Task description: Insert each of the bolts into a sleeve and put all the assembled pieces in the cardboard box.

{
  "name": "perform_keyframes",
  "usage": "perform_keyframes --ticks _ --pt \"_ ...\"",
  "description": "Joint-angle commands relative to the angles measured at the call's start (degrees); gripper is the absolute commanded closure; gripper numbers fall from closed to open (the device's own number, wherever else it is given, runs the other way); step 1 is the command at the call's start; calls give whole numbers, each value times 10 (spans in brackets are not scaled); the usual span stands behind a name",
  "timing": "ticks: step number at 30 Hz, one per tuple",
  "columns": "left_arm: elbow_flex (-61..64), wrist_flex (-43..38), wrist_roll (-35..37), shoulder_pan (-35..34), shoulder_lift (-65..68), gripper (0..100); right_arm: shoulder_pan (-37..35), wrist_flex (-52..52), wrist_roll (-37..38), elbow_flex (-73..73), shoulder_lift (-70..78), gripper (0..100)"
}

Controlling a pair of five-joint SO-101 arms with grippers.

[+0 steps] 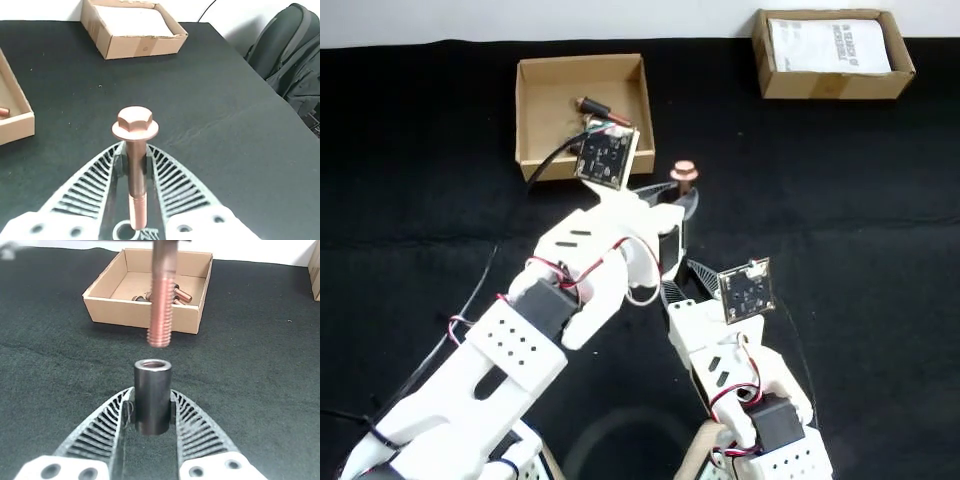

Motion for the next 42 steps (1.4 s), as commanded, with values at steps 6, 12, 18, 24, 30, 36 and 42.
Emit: perform_keyframes --ticks 6,12,18,24,30,36,42 --pt "29 -14 5 2 -2 992 8 -13 -4 -8 -7 991" --pt "48 -16 6 0 -2 992 8 -13 -4 -8 -7 991" --pt "48 -35 8 10 -1 992 8 -13 -4 -4 -7 991" --pt "58 -22 4 10 -5 992 9 -12 -6 -3 -7 991" --pt "70 86 3 11 -5 963 21 -12 -6 -4 -7 991" --pt "56 183 3 10 -6 710 56 -12 -5 -7 -7 991" --pt "-3 318 -31 10 -6 688 63 -11 -6 -3 -7 991"
